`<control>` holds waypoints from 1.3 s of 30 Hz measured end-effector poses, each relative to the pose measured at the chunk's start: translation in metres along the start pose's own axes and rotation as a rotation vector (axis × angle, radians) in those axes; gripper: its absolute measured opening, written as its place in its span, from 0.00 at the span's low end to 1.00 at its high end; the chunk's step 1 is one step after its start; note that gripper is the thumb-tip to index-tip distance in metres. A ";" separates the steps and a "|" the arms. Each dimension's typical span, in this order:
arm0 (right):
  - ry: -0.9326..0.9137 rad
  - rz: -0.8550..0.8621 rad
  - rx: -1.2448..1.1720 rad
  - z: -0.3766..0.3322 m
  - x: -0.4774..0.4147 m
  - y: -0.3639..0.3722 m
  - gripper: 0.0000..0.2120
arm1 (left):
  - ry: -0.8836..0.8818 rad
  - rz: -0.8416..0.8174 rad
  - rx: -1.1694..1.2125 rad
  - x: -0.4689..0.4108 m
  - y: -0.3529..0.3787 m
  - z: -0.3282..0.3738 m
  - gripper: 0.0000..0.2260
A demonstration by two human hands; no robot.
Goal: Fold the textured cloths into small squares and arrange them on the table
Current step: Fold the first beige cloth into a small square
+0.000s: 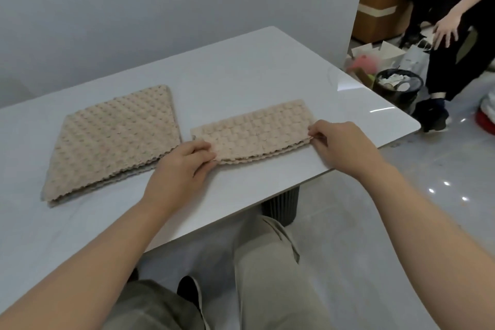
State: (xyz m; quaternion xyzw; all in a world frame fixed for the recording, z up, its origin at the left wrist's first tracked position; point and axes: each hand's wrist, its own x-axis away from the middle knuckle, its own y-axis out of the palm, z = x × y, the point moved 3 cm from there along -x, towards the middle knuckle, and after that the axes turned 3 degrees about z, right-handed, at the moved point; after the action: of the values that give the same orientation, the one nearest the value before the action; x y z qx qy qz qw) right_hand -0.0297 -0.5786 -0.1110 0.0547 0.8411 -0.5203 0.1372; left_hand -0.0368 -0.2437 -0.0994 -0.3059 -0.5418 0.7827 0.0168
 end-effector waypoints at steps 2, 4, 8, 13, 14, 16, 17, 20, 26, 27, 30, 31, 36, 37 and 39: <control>-0.001 0.002 0.031 0.000 0.002 0.002 0.07 | 0.010 -0.001 -0.007 0.002 0.002 0.001 0.07; 0.001 -0.006 0.054 -0.001 0.002 0.003 0.07 | 0.003 0.001 -0.014 0.006 0.004 0.002 0.07; -0.013 -0.030 0.087 0.003 0.002 0.004 0.08 | -0.048 0.001 0.003 0.020 0.006 0.005 0.08; -0.035 -0.088 0.111 0.001 0.002 -0.003 0.09 | -0.035 -0.060 -0.074 0.021 0.002 0.002 0.14; -0.048 -0.094 0.138 -0.001 0.001 -0.004 0.12 | -0.056 -0.090 -0.109 0.018 -0.001 0.001 0.17; -0.073 -0.052 0.220 -0.005 -0.004 -0.007 0.20 | -0.104 -0.162 -0.159 0.009 -0.007 0.004 0.19; -0.082 0.000 0.247 -0.009 -0.008 -0.008 0.22 | -0.123 -0.175 -0.171 0.003 -0.008 0.008 0.19; -0.117 0.118 0.194 -0.032 -0.025 0.000 0.19 | -0.120 -0.063 -0.108 -0.026 -0.008 0.031 0.15; -0.287 -0.149 0.120 -0.085 -0.057 0.057 0.24 | -0.211 -0.257 -0.073 -0.078 0.051 0.043 0.23; -0.285 -0.196 0.127 -0.086 -0.058 0.064 0.24 | -0.228 -0.309 -0.069 -0.077 0.061 0.040 0.24; -0.284 -0.261 0.186 -0.080 -0.056 0.080 0.26 | -0.224 -0.404 -0.100 -0.066 0.079 0.035 0.26; -0.277 -0.264 0.180 -0.078 -0.056 0.082 0.26 | -0.218 -0.414 -0.110 -0.065 0.080 0.033 0.26; -0.182 -0.327 0.169 -0.064 -0.062 0.071 0.30 | -0.249 -0.430 -0.135 -0.061 0.073 0.020 0.27; -0.148 -0.324 0.179 -0.059 -0.062 0.068 0.30 | -0.258 -0.431 -0.139 -0.059 0.071 0.018 0.27; -0.092 -0.326 0.189 -0.048 -0.064 0.066 0.31 | -0.278 -0.437 -0.148 -0.056 0.070 0.016 0.28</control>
State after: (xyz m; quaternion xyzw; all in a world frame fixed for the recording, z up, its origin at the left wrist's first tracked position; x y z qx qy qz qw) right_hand 0.0384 -0.5024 -0.1295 -0.0934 0.7791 -0.6143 0.0836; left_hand 0.0219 -0.3057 -0.1304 -0.0716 -0.6477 0.7534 0.0886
